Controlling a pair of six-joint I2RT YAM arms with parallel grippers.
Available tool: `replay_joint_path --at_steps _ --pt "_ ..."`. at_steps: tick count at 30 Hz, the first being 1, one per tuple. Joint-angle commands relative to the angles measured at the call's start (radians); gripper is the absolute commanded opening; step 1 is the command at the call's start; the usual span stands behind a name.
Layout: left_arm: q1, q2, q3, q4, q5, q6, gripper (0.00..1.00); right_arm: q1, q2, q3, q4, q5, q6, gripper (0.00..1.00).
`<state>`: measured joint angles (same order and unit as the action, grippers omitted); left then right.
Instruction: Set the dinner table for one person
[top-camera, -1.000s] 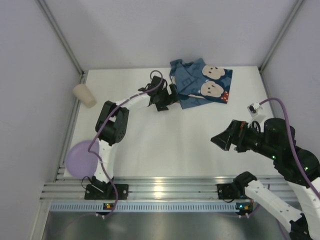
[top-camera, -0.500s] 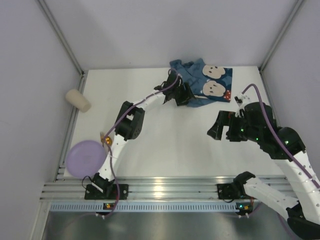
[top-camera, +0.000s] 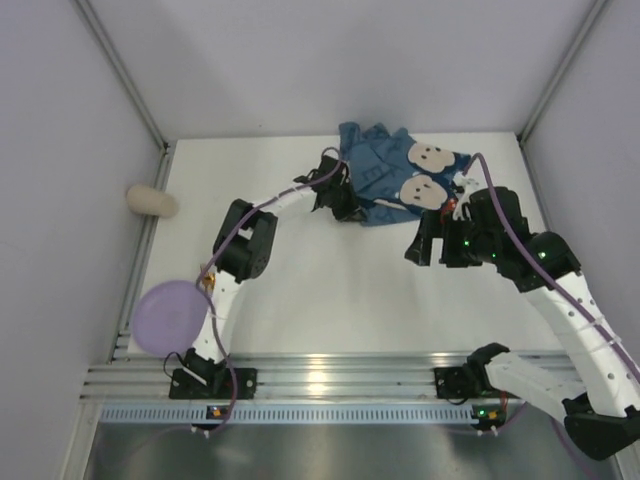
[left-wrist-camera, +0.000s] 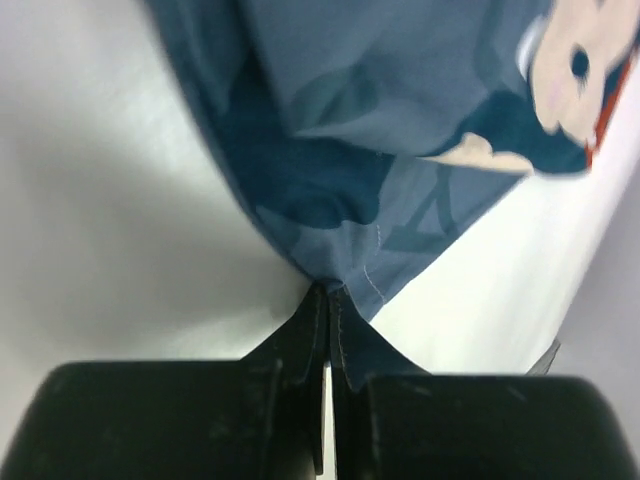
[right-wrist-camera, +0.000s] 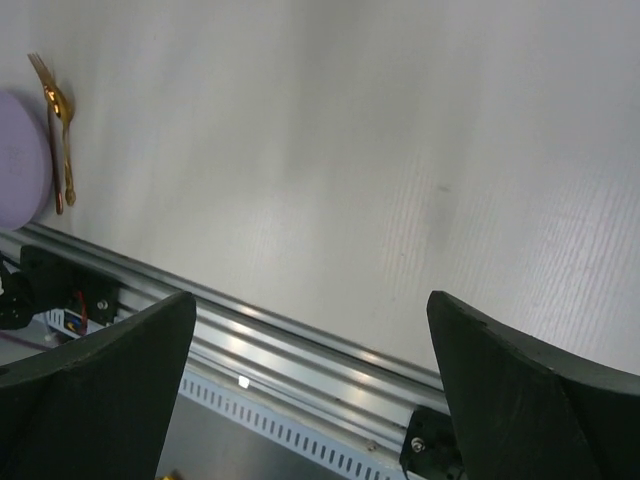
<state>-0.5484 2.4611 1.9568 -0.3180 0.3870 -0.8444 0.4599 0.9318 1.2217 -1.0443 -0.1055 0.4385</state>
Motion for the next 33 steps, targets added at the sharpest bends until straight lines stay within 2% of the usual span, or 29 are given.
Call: replay_joint_path --at_steps 1,4,6,11,15,23,26,29,33 --pt "0.094 -0.183 -0.231 -0.165 -0.089 0.086 0.0 -0.03 0.067 -0.031 0.137 -0.06 -0.023 1.0" --pt "0.152 -0.379 -0.432 -0.182 -0.123 0.146 0.0 -0.056 0.133 -0.054 0.214 -0.077 -0.037 1.0" --pt "0.189 -0.445 -0.543 -0.211 -0.146 0.197 0.0 -0.087 0.189 -0.065 0.246 -0.088 -0.05 1.0" --pt "0.237 -0.62 -0.716 -0.256 -0.189 0.252 0.0 -0.144 0.358 -0.096 0.346 -0.1 -0.058 1.0" --pt "0.245 -0.692 -0.82 -0.248 -0.18 0.248 0.0 -0.164 0.485 -0.126 0.411 -0.092 -0.079 1.0" --pt "0.245 -0.734 -0.855 -0.265 -0.171 0.235 0.0 -0.228 0.708 -0.096 0.468 0.001 -0.119 1.0" --pt "0.245 -0.732 -0.845 -0.279 -0.174 0.242 0.0 -0.317 0.775 -0.07 0.448 0.064 -0.075 1.0" --pt "0.246 -0.717 -0.831 -0.286 -0.171 0.242 0.0 -0.378 0.814 -0.064 0.457 0.053 -0.055 1.0" --pt "0.246 -0.697 -0.806 -0.288 -0.168 0.242 0.0 -0.385 0.863 -0.045 0.486 0.02 -0.047 1.0"
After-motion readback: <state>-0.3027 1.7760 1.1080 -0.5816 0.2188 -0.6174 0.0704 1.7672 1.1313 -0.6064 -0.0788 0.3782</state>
